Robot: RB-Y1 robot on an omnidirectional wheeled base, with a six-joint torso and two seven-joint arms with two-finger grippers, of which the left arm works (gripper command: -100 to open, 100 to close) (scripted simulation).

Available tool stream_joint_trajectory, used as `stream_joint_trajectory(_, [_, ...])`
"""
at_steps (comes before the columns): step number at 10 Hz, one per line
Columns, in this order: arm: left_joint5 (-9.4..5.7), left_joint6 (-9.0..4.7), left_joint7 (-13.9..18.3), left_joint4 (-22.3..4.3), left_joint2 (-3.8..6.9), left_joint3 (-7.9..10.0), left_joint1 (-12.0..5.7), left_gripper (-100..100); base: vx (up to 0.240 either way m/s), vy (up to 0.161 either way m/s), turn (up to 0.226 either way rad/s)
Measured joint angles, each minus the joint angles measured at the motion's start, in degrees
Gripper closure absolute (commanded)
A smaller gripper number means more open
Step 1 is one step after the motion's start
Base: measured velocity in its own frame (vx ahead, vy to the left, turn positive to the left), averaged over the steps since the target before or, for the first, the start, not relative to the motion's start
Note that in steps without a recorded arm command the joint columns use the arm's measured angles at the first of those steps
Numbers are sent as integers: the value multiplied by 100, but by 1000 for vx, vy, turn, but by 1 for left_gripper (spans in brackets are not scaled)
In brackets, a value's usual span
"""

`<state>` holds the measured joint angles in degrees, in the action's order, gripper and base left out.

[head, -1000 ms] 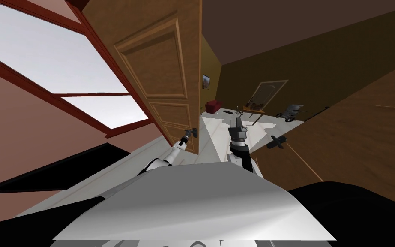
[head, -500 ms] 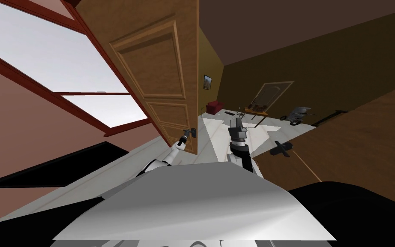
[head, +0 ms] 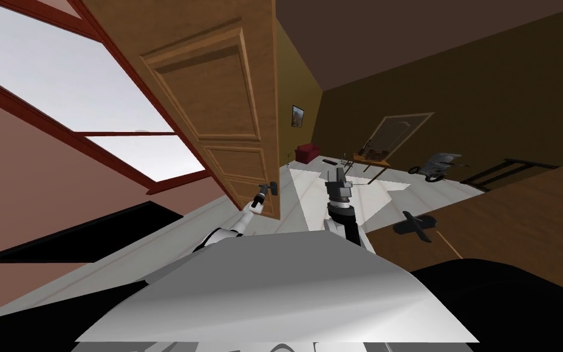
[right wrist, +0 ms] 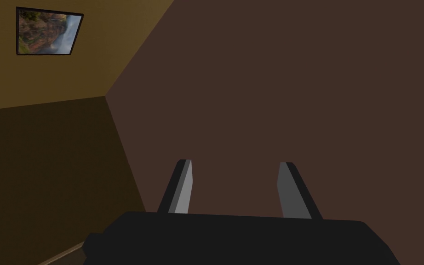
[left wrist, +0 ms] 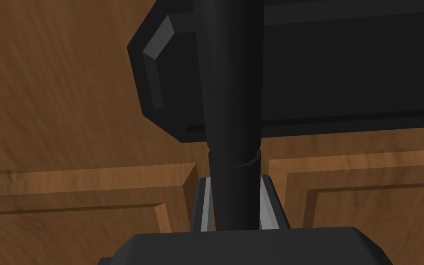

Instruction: Push the door open

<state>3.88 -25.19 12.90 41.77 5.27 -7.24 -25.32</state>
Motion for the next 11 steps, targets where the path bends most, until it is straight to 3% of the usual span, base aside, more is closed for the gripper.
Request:
stream_joint_trajectory(2, [-21, 39, -33, 28, 22, 75, 53, 100, 157, -117, 58])
stream_joint_trajectory(4, [-56, -28, -100, -130, 18, 203, 3, 100, 202, -107, 47])
stream_joint_trajectory(7, [-96, 48, -177, 24, 42, 358, 43, 100, 163, -128, 54])
stream_joint_trajectory(9, [-144, -60, -235, -229, 78, 519, -82, 100, 124, -110, 56])
stream_joint_trajectory(10, [-149, -37, -240, -130, 102, 537, -30, 100, 118, -120, 42])
stream_joint_trajectory(11, [-169, -93, -252, -223, 128, 597, -49, 100, 143, -146, 64])
